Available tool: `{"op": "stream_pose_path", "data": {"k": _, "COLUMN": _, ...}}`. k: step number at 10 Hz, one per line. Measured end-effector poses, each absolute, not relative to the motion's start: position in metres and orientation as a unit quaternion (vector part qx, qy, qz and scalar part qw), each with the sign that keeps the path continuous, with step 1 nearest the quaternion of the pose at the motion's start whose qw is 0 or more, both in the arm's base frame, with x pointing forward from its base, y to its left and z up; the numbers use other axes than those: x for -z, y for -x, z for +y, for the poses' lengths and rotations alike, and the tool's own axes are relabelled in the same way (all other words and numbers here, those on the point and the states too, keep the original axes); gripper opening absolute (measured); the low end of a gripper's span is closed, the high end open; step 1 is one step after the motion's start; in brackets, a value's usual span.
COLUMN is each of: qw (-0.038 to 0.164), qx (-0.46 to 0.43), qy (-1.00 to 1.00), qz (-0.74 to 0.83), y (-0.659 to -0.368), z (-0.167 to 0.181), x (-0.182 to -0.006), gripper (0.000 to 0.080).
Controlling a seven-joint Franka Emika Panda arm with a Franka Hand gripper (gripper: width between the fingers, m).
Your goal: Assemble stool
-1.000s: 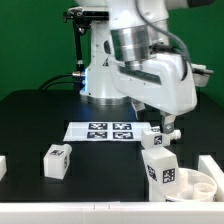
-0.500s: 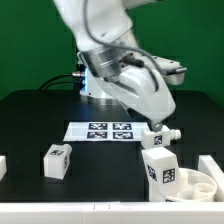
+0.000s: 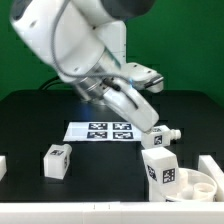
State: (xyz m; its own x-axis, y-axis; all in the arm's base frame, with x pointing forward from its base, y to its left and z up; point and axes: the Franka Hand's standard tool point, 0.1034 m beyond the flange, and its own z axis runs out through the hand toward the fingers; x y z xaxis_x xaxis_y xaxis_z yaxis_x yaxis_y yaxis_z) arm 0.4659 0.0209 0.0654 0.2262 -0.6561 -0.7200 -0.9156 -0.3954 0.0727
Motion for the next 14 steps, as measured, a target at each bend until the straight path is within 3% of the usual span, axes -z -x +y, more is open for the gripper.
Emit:
{"op": "stream_pose_path", "data": {"k": 2, "qw": 0.200, "qx": -0.373, "qy": 0.732, "qz": 0.534, "y": -0.444, "z": 0.037, "x": -0.056, "gripper": 0.0649}}
{"op": "stream_pose_path", "data": {"k": 4, "qw": 0.180, "qx": -0.380, "qy": 0.731, "qz": 0.537, "y": -0.424, "z": 0.063, "x": -0.050, "gripper": 0.0649}}
{"op": "stream_pose_path", "data": {"k": 7, "qw": 0.181, "qx": -0.380, "qy": 0.731, "qz": 0.538, "y": -0.424, "z": 0.062, "x": -0.048, "gripper": 0.0649}}
{"op": "stream_pose_path", "data": {"k": 11, "qw": 0.162, "qx": -0.370, "qy": 0.716, "qz": 0.569, "y": -0.393, "z": 0.069, "x": -0.012, "gripper": 0.0649}}
{"op": "stream_pose_path", "data": {"k": 14, "qw": 0.153, "qx": -0.365, "qy": 0.716, "qz": 0.574, "y": -0.392, "z": 0.076, "x": -0.008, "gripper": 0.0649}}
